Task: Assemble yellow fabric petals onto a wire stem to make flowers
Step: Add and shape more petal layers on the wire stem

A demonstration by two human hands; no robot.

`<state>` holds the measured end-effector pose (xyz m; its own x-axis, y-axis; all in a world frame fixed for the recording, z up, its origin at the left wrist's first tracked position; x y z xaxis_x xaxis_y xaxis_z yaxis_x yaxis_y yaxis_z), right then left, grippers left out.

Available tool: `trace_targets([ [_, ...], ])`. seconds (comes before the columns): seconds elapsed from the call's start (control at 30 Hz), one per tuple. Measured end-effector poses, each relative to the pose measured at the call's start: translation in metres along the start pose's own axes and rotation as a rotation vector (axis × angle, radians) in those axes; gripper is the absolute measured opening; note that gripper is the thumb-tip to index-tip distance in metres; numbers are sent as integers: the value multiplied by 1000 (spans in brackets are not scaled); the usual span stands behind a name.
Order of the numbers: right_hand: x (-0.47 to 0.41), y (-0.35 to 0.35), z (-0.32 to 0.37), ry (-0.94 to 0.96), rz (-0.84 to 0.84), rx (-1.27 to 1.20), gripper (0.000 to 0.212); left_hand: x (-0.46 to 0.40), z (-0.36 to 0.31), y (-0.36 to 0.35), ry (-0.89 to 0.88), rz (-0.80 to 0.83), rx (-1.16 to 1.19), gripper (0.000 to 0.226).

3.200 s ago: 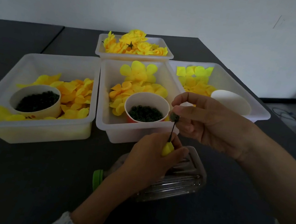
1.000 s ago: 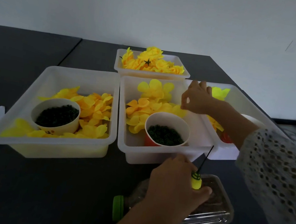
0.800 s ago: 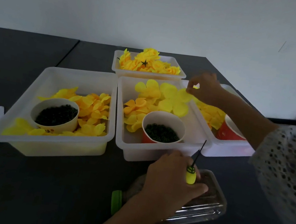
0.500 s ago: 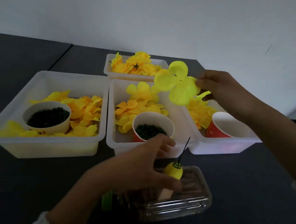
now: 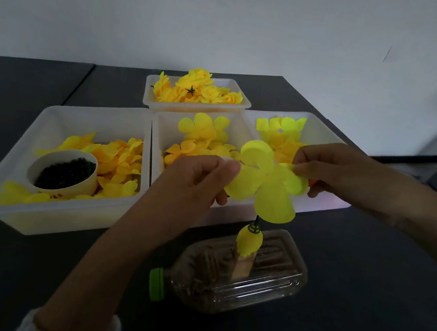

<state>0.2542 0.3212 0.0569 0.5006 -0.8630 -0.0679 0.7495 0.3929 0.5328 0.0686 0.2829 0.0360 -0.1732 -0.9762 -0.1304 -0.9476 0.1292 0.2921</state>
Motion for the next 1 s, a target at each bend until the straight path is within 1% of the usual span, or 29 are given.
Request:
trace_targets([
  [0.07,1,1,-7,-10,-5,7,24,0,0,-3,-24,15,-33,26],
  [0.17,4,1,-16,-22,-7,2,25,-2,5,-4,-5,17,-60,22],
  [0.37,5,-4,-30,-59,3,-33,25,-2,14,-9,44,35,-66,26],
  [0.6,5,-12,-41,-74,19,2,22,-5,25,-14,84,68,-92,29],
  [0.7,4,-18,-45,-60,49,64,19,-3,35,-17,120,108,-110,29],
  [0.83,6,-34,-59,-64,105,164,20,3,60,-18,207,175,-249,37],
  [0.9,6,-41,-67,-76,133,232,23,7,73,-23,260,228,-307,38],
  [1.0,7,-45,-75,-97,160,281,23,11,83,-31,298,315,-317,37],
])
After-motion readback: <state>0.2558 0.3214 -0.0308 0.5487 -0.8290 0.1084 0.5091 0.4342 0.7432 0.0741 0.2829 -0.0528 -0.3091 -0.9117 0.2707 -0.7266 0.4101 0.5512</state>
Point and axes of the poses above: each hand's wrist, its own x-axis away from the middle knuckle, its own y-axis out of the back of the hand, z = x × y, the point moved 8 cm from there along -x, towards the middle knuckle, and after that the axes turned 8 degrees about y, right-handed, at the moved point
